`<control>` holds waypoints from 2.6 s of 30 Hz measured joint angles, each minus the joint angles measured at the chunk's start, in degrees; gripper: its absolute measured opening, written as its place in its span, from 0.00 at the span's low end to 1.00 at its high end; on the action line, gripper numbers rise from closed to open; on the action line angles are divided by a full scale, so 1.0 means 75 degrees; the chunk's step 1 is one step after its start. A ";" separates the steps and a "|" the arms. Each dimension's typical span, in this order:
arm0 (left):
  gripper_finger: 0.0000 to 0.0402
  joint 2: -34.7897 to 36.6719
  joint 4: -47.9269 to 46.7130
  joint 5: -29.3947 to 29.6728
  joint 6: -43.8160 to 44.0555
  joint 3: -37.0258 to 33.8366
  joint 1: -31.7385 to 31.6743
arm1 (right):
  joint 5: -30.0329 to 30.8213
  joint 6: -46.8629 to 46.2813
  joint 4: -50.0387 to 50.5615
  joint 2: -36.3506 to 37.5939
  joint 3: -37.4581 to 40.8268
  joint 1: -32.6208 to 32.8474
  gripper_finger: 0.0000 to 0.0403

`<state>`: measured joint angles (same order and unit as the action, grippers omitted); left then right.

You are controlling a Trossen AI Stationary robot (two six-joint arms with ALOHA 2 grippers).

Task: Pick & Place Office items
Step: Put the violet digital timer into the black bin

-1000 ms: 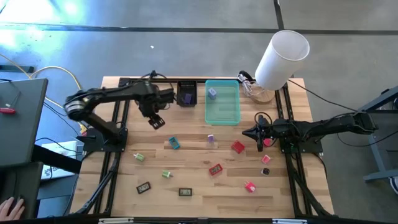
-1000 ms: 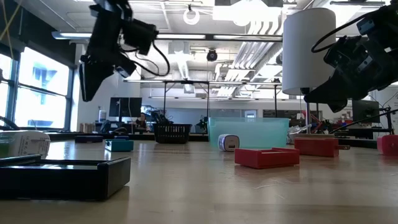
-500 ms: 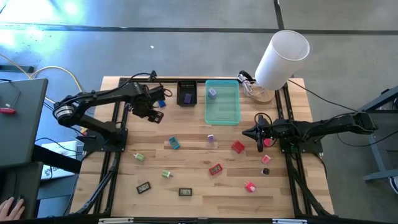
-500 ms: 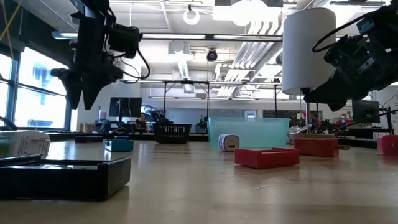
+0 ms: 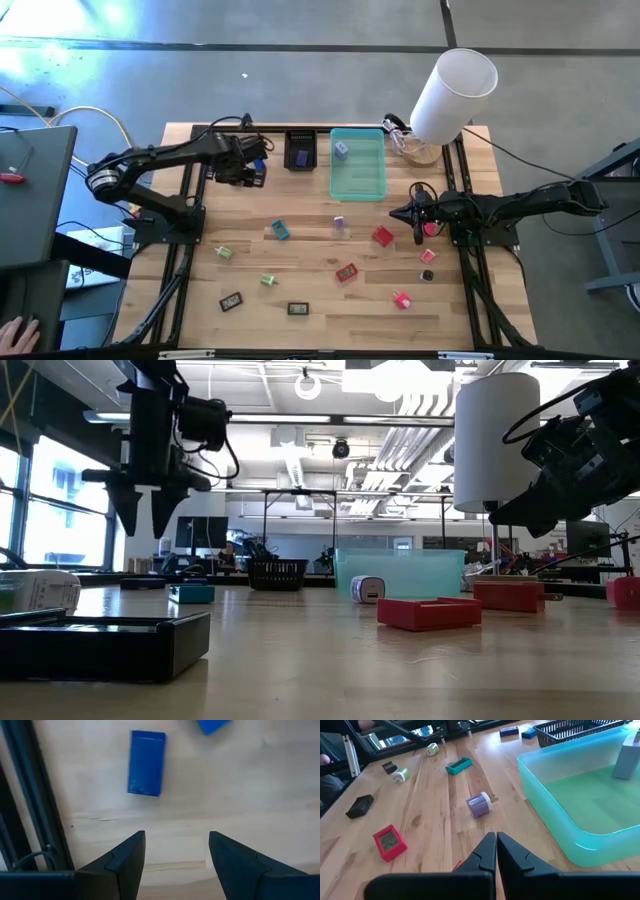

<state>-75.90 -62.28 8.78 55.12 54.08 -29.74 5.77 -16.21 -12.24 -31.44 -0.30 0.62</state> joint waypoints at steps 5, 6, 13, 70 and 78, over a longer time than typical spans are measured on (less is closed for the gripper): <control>0.52 -0.0441 0.0221 0.0000 -0.0317 0.0000 -0.0781 | -0.0303 0.0000 0.0002 0.0000 -0.0002 0.0002 0.00; 0.52 -0.0531 0.0370 0.0000 -0.0521 0.0000 -0.0912 | -0.0389 -0.0002 0.0004 0.0000 0.0001 0.0000 0.00; 0.52 -0.1163 0.0946 -0.0339 -0.1207 0.0003 -0.1429 | -0.0987 -0.0046 0.0141 0.0000 0.0001 0.0000 0.00; 0.42 -0.2302 0.2151 -0.0749 -0.2781 -0.0629 -0.1887 | -0.1127 0.0140 0.0290 0.0000 0.0000 0.0003 0.00; 0.10 -0.2300 0.2159 -0.0659 -0.2795 -0.0614 -0.1645 | -0.1129 0.0140 0.0290 0.0000 0.0001 0.0003 0.00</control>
<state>-93.15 -46.08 3.84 34.15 49.48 -42.08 -2.70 -15.16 -10.07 -31.44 -0.30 0.64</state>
